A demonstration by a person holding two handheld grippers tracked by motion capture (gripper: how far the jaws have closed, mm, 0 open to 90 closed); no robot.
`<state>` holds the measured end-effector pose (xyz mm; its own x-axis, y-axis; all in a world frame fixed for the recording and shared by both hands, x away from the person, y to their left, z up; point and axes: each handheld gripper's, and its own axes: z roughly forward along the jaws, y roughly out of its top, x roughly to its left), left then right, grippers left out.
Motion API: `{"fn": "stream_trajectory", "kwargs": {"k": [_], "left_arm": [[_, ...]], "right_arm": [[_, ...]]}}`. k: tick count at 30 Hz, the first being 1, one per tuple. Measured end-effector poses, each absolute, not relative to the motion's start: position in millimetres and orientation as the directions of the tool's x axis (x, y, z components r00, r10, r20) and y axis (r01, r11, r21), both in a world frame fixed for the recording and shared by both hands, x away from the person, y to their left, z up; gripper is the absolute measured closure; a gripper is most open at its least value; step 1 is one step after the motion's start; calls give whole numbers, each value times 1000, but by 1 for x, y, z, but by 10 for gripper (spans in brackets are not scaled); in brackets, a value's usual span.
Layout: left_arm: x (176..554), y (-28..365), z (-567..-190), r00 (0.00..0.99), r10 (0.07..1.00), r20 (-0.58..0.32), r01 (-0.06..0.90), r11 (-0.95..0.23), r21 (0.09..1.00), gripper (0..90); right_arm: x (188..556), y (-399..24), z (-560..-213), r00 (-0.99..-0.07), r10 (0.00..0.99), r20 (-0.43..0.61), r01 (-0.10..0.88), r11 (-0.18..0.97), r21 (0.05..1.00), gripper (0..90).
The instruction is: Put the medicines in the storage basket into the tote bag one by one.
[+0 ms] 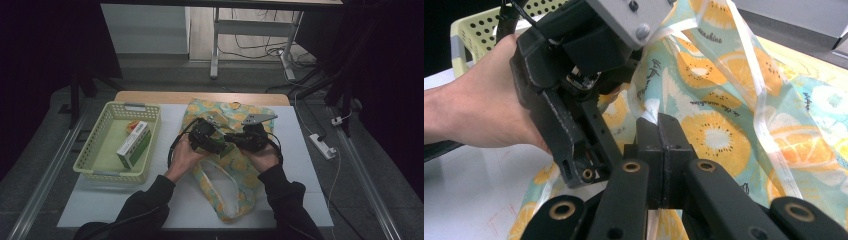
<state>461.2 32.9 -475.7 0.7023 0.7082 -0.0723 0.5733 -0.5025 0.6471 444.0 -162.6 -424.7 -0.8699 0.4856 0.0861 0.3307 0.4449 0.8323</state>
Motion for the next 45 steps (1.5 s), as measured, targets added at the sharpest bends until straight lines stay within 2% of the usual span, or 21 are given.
{"fn": "stream_trajectory", "kwargs": {"k": [21,34,45], "left_arm": [[473,33,-488,654,752,-77,585,-439,682,134],[457,38,-474,666,741,-88,556,-414,721,79],[434,49,-456,710,694,-116,524,-411,746,56]], "right_arm": [[450,-164,-435,-861,499,100,360,458,813,894],[454,-167,-437,-854,507,115,374,445,813,893],[455,-169,-439,-850,513,120,381,441,812,893]]}}
